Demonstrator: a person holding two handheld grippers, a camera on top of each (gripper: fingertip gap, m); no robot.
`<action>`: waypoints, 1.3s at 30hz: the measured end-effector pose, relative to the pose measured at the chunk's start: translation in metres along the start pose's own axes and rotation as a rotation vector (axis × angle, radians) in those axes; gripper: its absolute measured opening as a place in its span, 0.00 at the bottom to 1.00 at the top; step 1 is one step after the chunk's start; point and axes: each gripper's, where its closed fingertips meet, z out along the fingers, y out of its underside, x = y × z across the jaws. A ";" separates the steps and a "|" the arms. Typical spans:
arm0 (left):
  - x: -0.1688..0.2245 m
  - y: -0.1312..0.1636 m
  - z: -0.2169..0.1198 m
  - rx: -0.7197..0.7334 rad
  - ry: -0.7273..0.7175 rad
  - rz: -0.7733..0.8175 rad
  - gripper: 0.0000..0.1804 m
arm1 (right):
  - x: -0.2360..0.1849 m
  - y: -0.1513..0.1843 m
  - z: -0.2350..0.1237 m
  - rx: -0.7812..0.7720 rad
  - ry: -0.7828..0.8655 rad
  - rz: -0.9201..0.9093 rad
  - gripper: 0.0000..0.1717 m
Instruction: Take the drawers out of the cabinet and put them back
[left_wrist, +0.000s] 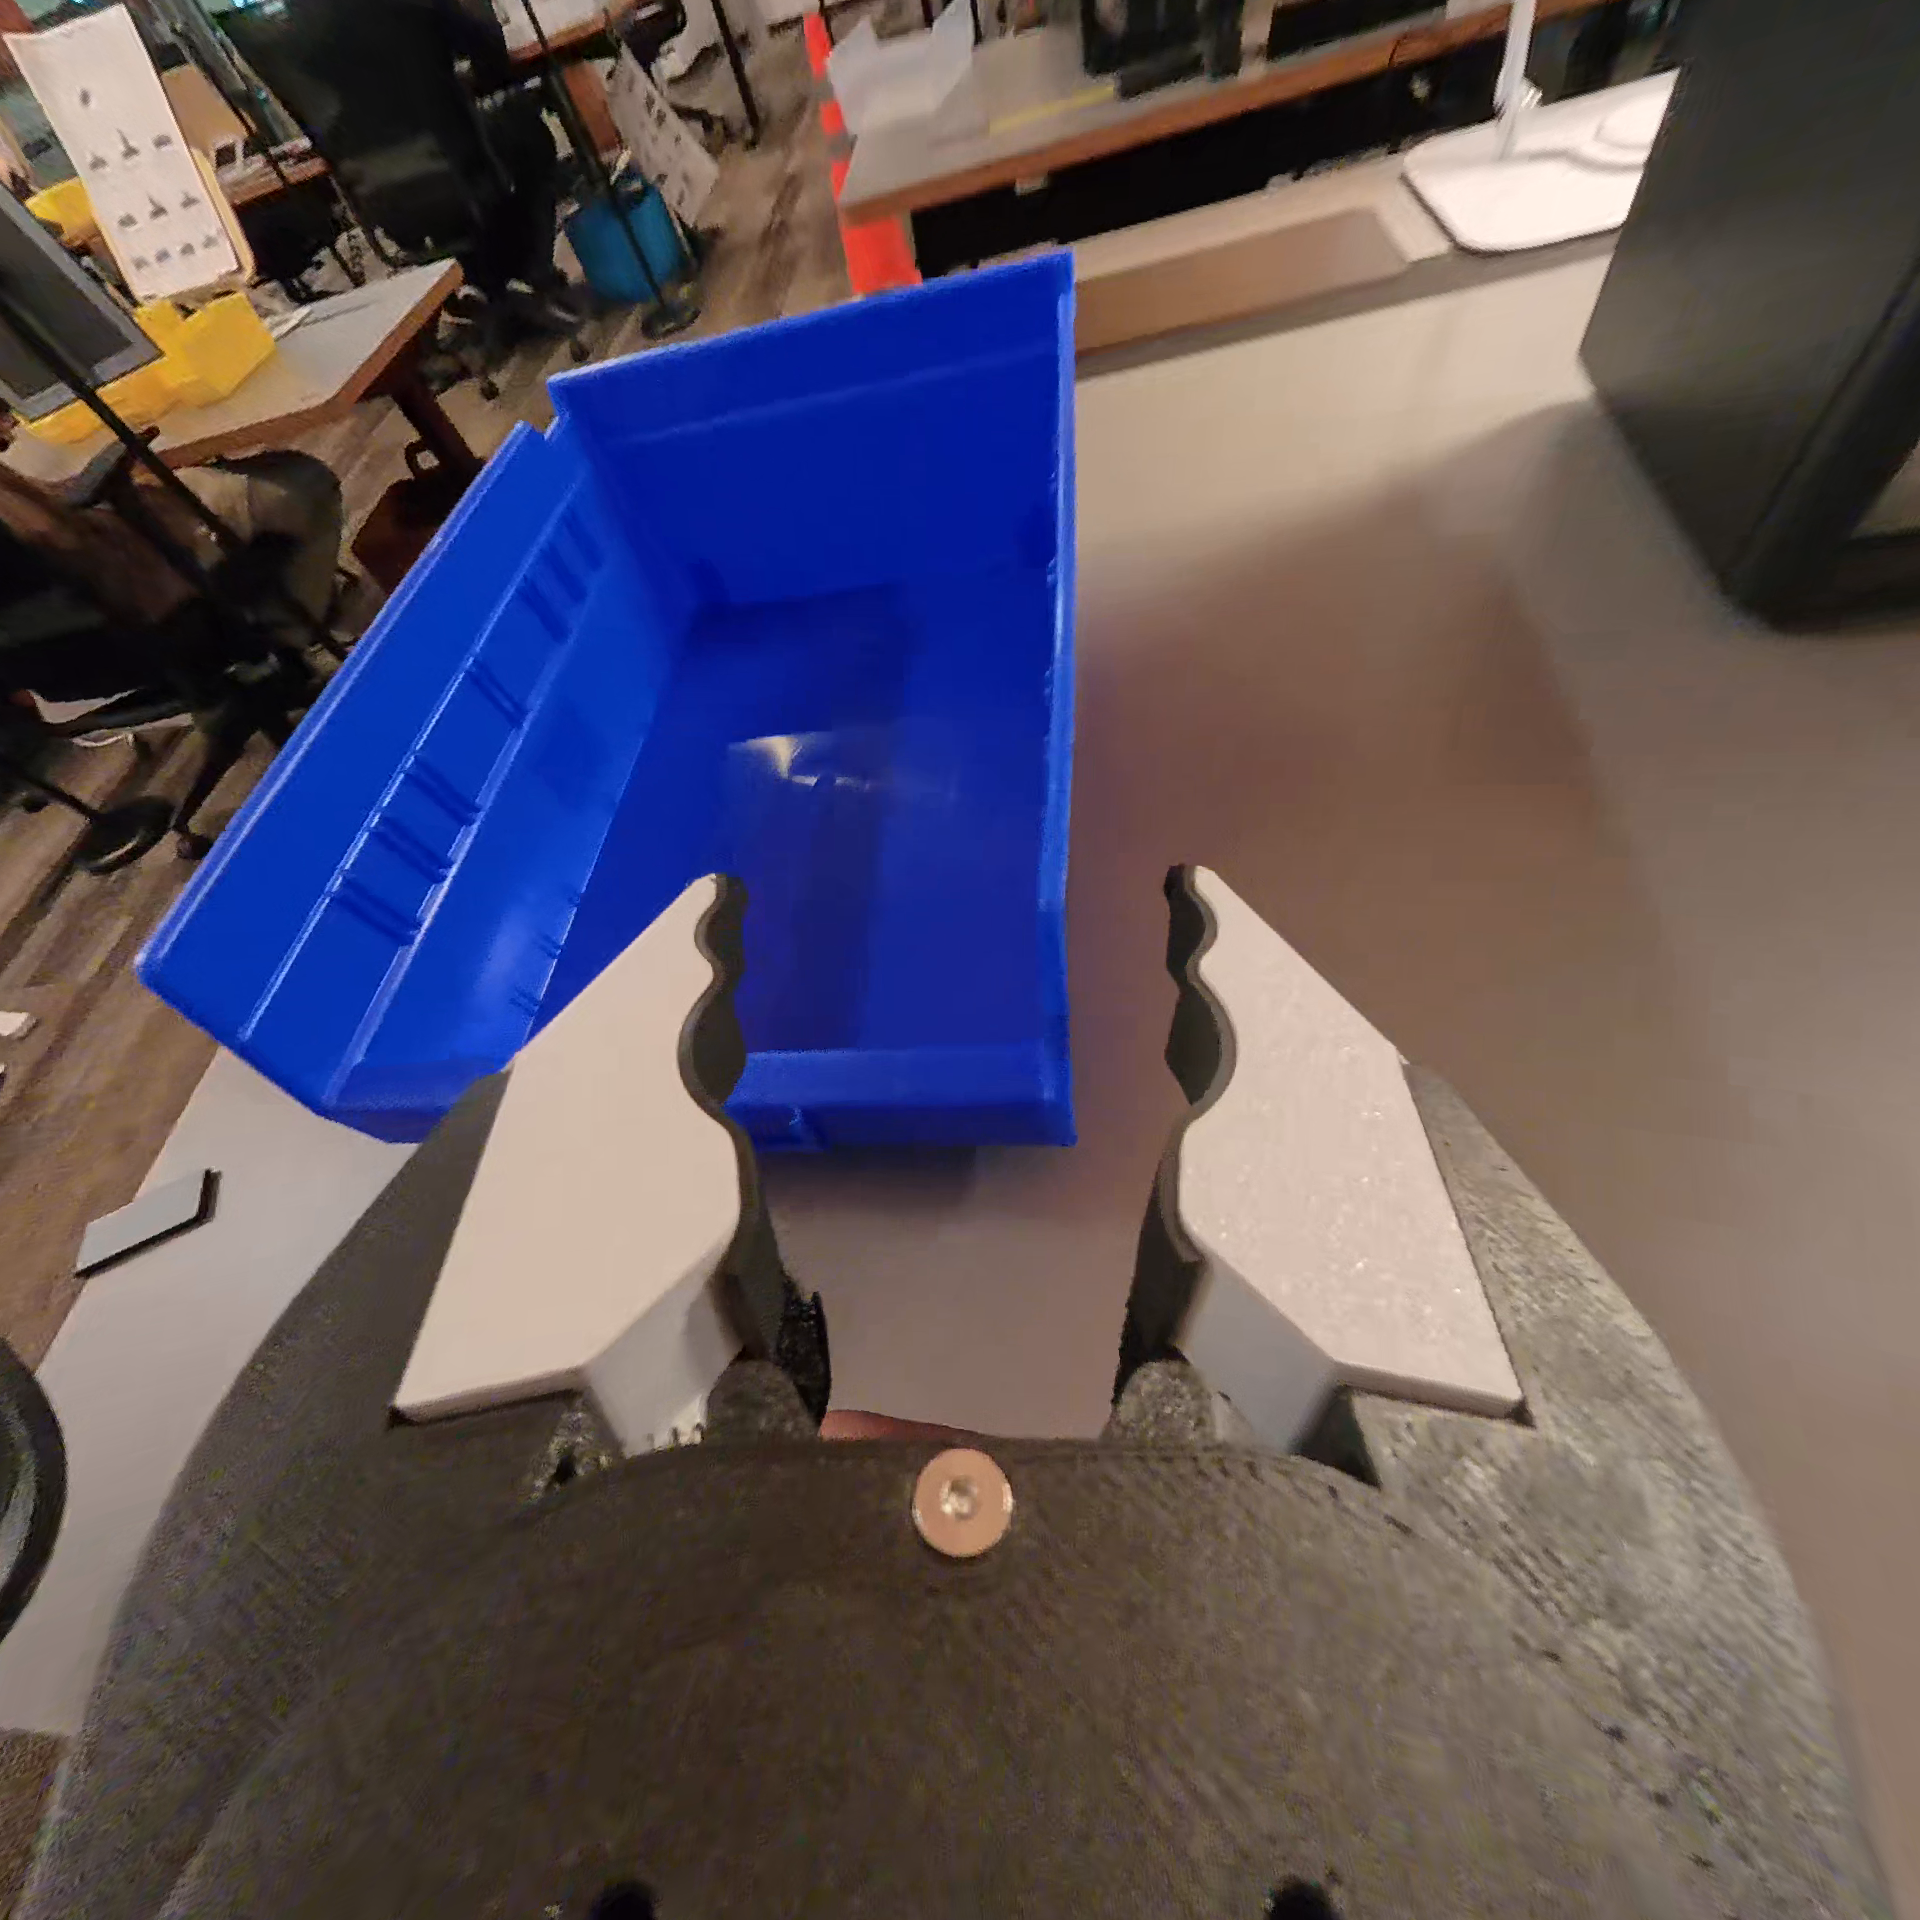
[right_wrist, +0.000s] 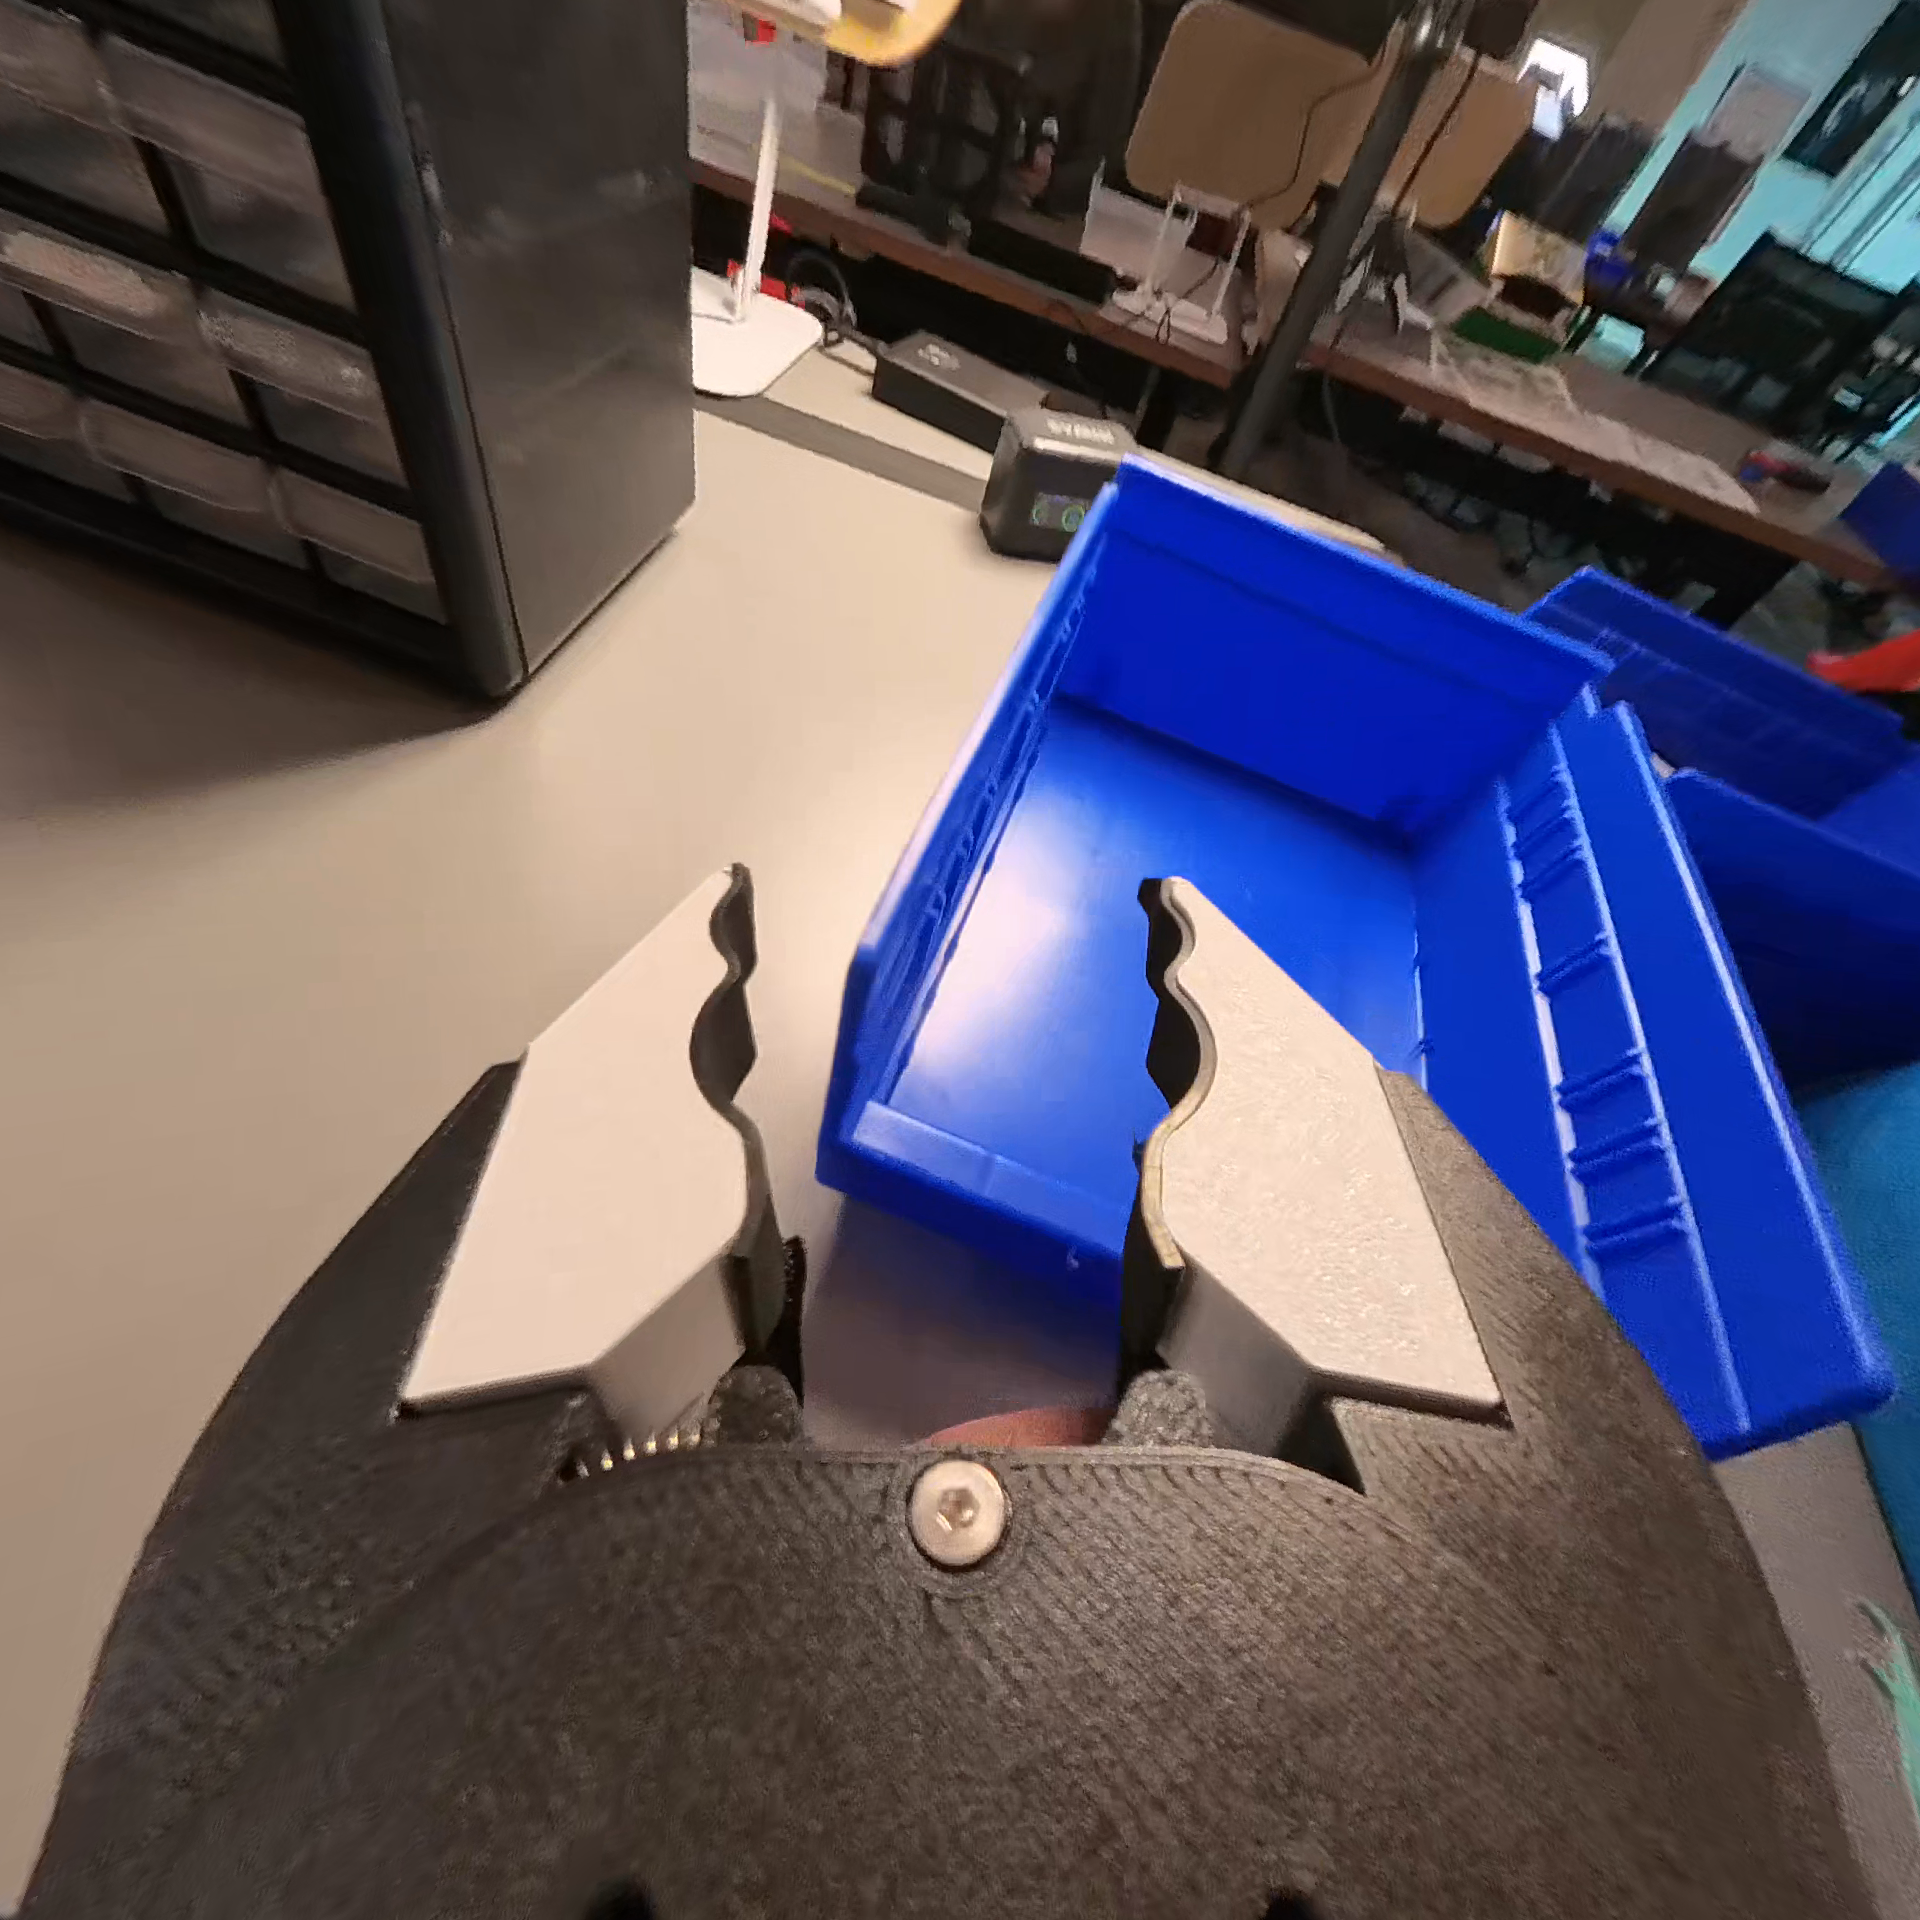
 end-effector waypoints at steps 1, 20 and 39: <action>-0.002 0.003 0.001 -0.015 -0.004 0.003 0.46 | 0.001 0.005 0.002 -0.020 -0.010 0.014 0.47; 0.038 0.018 0.005 0.092 0.172 0.105 0.01 | 0.003 0.036 0.034 -0.064 0.076 0.066 0.04; 0.086 0.065 -0.147 0.165 0.799 0.320 0.01 | -0.005 0.059 -0.029 -0.013 -0.077 0.037 0.03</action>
